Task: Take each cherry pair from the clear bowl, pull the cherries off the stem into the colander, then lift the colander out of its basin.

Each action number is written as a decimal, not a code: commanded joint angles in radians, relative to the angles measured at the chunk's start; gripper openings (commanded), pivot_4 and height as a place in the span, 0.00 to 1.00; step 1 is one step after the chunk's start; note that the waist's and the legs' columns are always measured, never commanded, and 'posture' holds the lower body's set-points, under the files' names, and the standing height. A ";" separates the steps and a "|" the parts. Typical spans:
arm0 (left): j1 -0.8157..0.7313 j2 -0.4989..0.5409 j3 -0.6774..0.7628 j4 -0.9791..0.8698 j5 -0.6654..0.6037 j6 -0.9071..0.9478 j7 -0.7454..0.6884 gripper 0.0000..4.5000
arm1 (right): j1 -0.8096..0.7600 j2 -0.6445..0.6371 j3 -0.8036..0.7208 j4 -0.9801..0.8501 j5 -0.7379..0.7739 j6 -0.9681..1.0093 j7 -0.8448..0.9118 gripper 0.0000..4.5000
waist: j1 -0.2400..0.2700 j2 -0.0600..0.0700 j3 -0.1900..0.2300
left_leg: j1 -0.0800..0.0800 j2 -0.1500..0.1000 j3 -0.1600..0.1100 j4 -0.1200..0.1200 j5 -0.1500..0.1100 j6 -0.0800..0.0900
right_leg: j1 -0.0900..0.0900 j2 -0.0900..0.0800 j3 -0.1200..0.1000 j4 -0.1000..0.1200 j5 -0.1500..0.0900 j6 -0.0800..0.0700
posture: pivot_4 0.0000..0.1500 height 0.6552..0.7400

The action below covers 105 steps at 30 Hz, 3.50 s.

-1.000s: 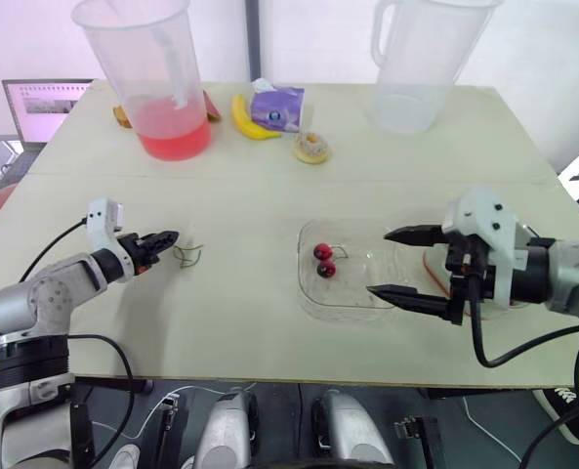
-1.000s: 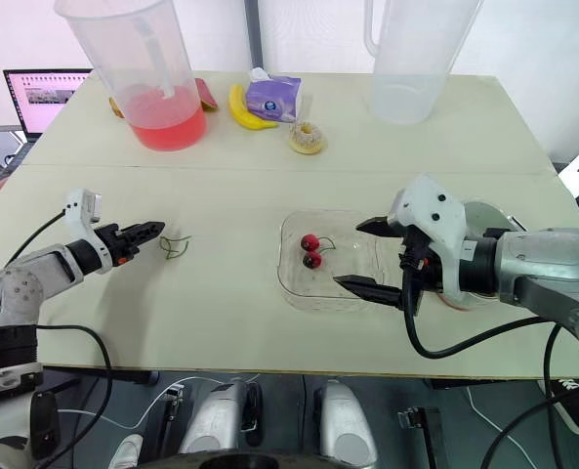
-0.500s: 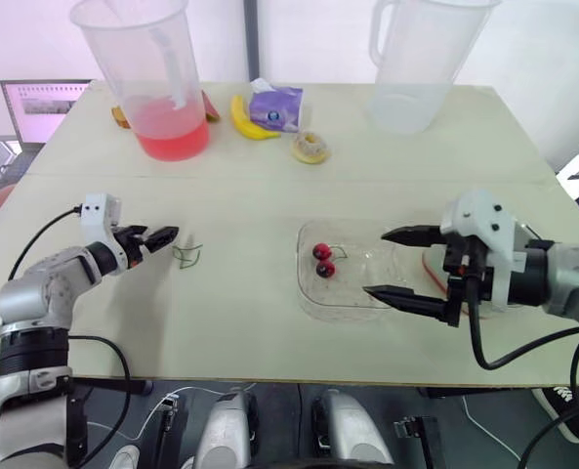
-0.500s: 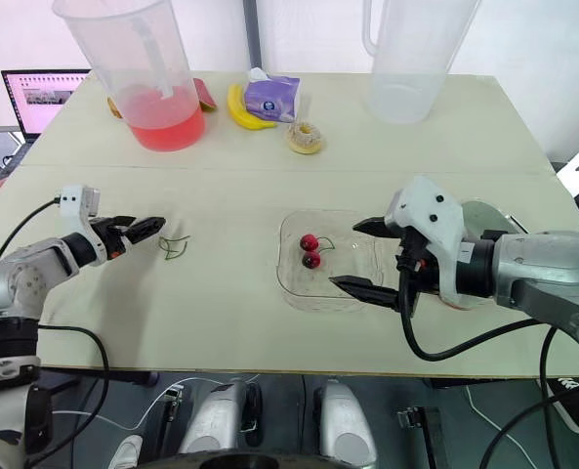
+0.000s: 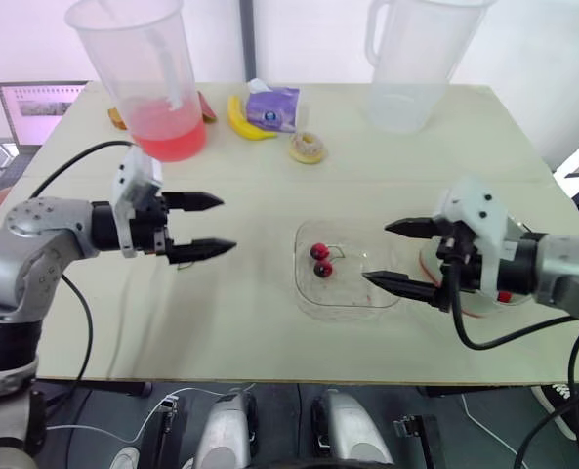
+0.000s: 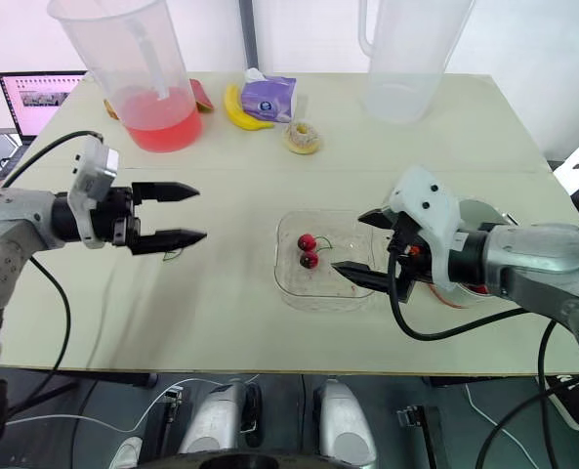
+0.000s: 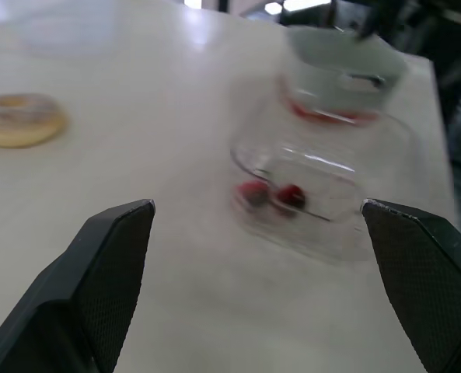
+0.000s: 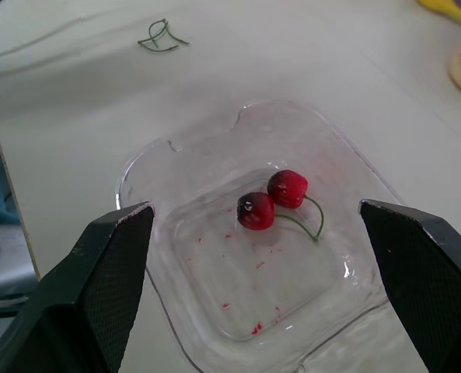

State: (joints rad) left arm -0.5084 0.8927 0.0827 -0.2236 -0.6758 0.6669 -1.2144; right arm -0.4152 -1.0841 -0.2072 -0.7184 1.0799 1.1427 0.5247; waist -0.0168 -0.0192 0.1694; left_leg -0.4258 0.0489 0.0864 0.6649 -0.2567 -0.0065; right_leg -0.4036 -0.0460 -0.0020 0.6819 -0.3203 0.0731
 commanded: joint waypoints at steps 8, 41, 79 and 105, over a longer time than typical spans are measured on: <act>-0.111 -0.023 -0.087 -0.021 0.024 -0.064 -0.103 0.99 | -0.360 0.154 0.522 0.192 -0.294 0.131 -0.005 1.00 | 0.002 0.000 0.000 | -0.003 0.000 0.000 0.001 0.000 0.001 | -0.003 0.001 0.001 0.000 0.000 0.000 | 1.00 1.00; -0.107 -0.060 -0.082 -0.018 0.025 -0.059 -0.059 1.00 | -0.419 0.291 0.715 0.290 -0.675 0.057 0.164 0.12 | 0.003 0.000 0.000 | -0.004 0.000 0.000 0.002 0.000 0.001 | -0.003 0.001 0.000 0.001 0.000 0.000 | 1.00 1.00; -0.141 -0.094 -0.095 -0.015 0.025 -0.022 -0.031 1.00 | -0.348 0.270 0.659 0.169 -0.761 0.003 0.216 0.15 | 0.005 0.000 0.000 | -0.004 -0.001 0.000 0.002 0.000 0.001 | -0.003 0.002 0.000 0.001 0.000 0.000 | 1.00 1.00; -0.526 -0.473 -0.125 0.274 -0.095 0.684 0.366 1.00 | -0.306 -0.036 0.656 0.417 -1.661 -1.709 0.406 0.15 | 0.004 0.000 0.001 | -0.001 -0.001 0.000 0.004 0.004 -0.007 | -0.001 0.002 0.001 0.003 0.000 0.001 | 1.00 1.00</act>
State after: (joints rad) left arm -0.9986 0.4293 -0.0912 0.0342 -0.7385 1.2608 -0.8951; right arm -0.7188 -1.1241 0.4907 -0.2763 -0.5741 -0.5570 0.9179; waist -0.0130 -0.0195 0.1701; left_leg -0.4264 0.0481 0.0865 0.6691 -0.2524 -0.0135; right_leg -0.4039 -0.0442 -0.0008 0.6846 -0.3208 0.0745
